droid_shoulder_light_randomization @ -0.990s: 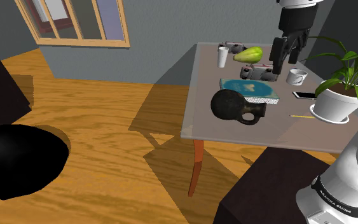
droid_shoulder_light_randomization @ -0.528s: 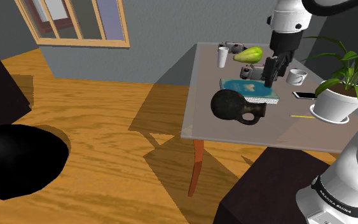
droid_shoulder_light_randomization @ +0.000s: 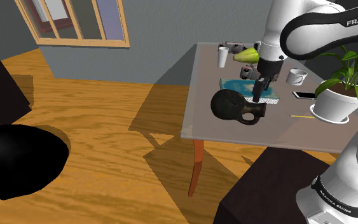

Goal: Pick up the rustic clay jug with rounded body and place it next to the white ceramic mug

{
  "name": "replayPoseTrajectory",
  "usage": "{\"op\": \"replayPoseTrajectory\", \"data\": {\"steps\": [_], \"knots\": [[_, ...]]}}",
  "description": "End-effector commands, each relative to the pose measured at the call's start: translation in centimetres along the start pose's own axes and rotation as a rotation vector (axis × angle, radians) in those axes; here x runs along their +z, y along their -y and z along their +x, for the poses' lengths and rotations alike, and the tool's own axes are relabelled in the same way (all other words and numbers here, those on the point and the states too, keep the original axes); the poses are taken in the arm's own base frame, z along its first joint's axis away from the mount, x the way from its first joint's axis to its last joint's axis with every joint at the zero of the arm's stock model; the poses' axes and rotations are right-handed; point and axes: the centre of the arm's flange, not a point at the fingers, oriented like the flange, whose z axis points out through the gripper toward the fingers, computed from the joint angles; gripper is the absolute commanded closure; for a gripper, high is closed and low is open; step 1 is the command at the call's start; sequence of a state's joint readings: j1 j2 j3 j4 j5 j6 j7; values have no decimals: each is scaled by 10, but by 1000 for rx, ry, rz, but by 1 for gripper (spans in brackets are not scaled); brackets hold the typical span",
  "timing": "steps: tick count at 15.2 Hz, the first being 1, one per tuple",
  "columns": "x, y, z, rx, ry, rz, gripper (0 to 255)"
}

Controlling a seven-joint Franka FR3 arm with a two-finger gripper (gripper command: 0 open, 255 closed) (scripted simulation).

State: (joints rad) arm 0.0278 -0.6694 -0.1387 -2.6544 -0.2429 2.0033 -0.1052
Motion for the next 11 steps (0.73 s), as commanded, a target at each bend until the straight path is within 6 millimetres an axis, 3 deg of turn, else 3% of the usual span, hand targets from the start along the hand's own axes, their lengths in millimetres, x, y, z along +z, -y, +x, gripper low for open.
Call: {"op": "replayPoseTrajectory", "data": {"steps": [1, 4, 11], "knots": [[27, -7, 7, -35, -22, -6, 0], [60, -14, 19, -81, -49, -13, 0], [97, -14, 21, -81, -49, -13, 0]]}}
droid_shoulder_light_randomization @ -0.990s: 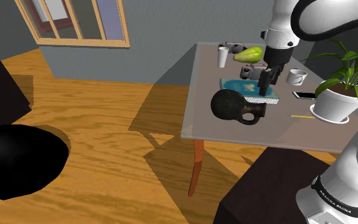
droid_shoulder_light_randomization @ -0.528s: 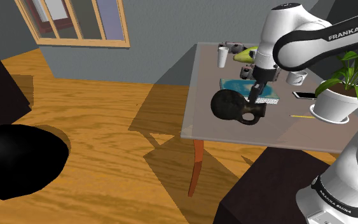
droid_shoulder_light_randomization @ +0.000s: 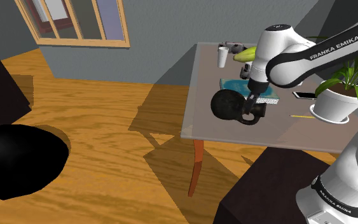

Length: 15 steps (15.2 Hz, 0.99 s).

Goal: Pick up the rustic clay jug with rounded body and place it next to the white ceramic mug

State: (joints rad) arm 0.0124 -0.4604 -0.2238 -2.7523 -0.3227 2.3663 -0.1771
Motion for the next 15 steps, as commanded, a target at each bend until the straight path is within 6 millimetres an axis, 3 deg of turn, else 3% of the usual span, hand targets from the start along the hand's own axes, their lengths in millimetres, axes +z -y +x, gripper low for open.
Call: {"op": "replayPoseTrajectory", "data": {"steps": [1, 8, 9, 15], "knots": [[8, 0, 0, 0, -1, 0, 0], [8, 0, 0, 0, -1, 0, 0], [8, 0, 0, 0, -1, 0, 255], [8, 0, 0, 0, -1, 0, 255]]}}
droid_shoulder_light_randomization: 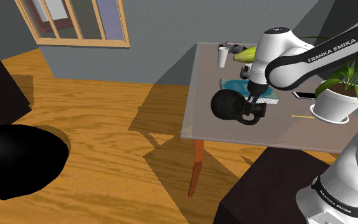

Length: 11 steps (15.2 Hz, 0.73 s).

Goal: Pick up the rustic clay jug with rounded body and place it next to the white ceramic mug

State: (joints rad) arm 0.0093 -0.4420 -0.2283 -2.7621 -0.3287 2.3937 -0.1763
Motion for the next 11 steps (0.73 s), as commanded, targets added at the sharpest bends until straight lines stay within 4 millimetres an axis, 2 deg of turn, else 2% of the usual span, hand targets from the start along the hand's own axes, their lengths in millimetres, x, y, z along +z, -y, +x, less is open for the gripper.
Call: {"op": "replayPoseTrajectory", "data": {"steps": [1, 3, 11], "knots": [[0, 0, 0, 1, -2, 0, 255], [0, 0, 0, 1, -2, 0, 255], [-42, -6, 2, 1, -2, 0, 255]]}}
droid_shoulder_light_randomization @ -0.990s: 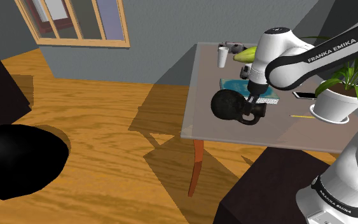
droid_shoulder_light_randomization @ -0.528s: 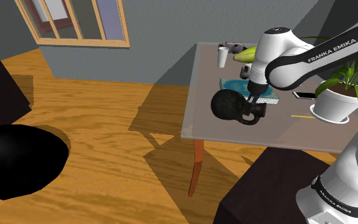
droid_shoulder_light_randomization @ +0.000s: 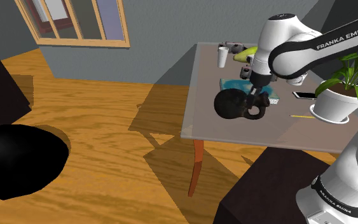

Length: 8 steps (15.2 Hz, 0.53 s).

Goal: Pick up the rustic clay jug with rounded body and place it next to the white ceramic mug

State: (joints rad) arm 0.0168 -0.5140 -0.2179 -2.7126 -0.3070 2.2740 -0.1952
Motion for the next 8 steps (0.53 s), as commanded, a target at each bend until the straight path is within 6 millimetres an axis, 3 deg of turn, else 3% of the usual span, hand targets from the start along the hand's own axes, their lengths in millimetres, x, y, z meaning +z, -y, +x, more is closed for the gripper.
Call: {"op": "replayPoseTrajectory", "data": {"steps": [1, 8], "knots": [[-11, -2, 1, 0, -1, 0, 255], [-47, -7, 2, 0, -1, 0, 255]]}}
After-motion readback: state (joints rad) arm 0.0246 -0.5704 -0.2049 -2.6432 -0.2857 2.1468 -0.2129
